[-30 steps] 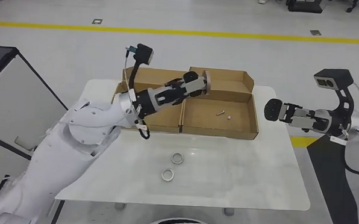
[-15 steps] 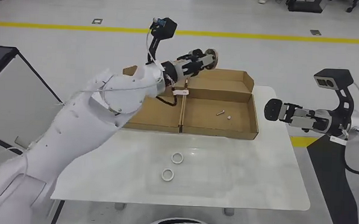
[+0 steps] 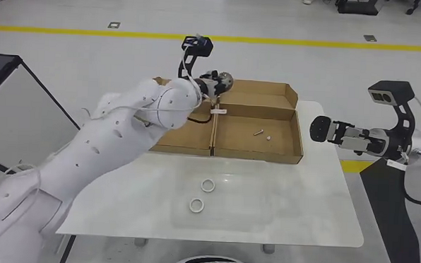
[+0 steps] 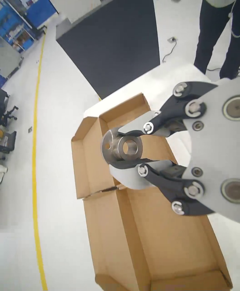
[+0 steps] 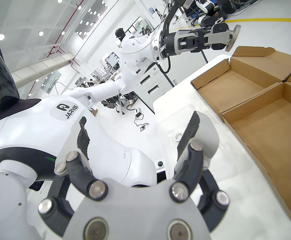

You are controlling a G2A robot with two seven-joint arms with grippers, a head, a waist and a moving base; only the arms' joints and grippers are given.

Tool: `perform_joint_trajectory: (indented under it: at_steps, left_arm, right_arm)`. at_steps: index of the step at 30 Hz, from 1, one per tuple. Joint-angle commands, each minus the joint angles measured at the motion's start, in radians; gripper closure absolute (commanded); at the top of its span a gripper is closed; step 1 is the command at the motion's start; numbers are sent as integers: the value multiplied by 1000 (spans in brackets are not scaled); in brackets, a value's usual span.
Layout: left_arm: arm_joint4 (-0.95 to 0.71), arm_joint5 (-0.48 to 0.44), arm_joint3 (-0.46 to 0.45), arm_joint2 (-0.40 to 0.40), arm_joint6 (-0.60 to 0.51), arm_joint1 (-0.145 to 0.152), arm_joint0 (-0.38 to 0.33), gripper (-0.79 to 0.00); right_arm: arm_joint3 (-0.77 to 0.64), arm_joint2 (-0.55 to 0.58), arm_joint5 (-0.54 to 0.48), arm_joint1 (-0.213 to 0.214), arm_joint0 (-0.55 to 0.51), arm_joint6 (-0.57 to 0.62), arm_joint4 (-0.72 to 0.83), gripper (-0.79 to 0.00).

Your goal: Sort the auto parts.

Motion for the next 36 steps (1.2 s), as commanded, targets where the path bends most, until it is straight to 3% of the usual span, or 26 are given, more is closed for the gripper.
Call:
perform_joint_trajectory:
  at_steps: [1, 11, 20, 30, 36]
  left_arm:
    - [47, 2, 23, 17, -30, -5, -11, 0]
    - [181, -25, 176, 99, -156, -47, -56, 0]
    - [227, -80, 354, 154, -201, -102, -71, 0]
    - [278, -154, 530, 197, -237, -145, -39, 0]
    - [286, -178, 570, 194, -257, -159, -7, 0]
  right_arm:
    - [0, 0, 0, 0, 0, 0, 0, -785]
    - [0, 0, 0, 0, 0, 0, 0, -785]
    - [0, 0, 0, 0, 0, 0, 0, -785]
    - [0, 0, 0, 0, 0, 0, 0, -785]
    - [0, 0, 0, 0, 0, 0, 0, -785]
